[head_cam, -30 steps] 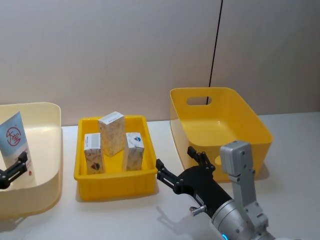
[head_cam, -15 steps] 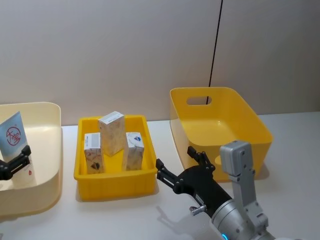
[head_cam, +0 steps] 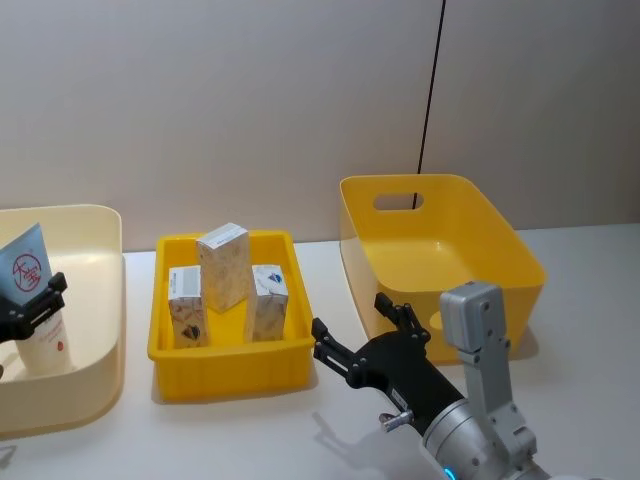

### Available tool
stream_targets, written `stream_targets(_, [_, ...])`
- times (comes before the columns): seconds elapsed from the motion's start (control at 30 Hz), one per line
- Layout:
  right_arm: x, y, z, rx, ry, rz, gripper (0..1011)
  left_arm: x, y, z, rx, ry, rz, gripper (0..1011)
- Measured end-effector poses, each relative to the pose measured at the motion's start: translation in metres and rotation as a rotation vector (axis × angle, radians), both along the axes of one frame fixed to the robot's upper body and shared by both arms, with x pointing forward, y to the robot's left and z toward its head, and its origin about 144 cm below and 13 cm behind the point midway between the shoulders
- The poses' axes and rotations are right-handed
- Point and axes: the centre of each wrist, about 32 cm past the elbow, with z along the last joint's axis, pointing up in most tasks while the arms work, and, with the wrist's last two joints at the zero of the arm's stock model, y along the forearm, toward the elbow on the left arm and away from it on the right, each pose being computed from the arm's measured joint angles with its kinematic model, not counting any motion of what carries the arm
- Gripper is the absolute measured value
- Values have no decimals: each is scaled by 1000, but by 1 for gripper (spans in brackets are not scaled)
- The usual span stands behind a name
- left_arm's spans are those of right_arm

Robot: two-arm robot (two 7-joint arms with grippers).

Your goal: Bimanual collaborative sorting of washing and personal care products

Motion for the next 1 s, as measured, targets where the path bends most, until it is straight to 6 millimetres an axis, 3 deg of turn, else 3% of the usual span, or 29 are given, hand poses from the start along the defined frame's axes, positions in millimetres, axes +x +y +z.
stream_targets(0.23, [0,0,0,0,0,0,1001,5,-1,0,-5,2,-2,767])
stream_targets(0.73, [0,0,0,0,0,0,1001,10,-3,1,-9,2,-5,266])
stream_targets(1.0, [0,0,0,0,0,0,1001,10,-2,1,-10,-6,-12,200])
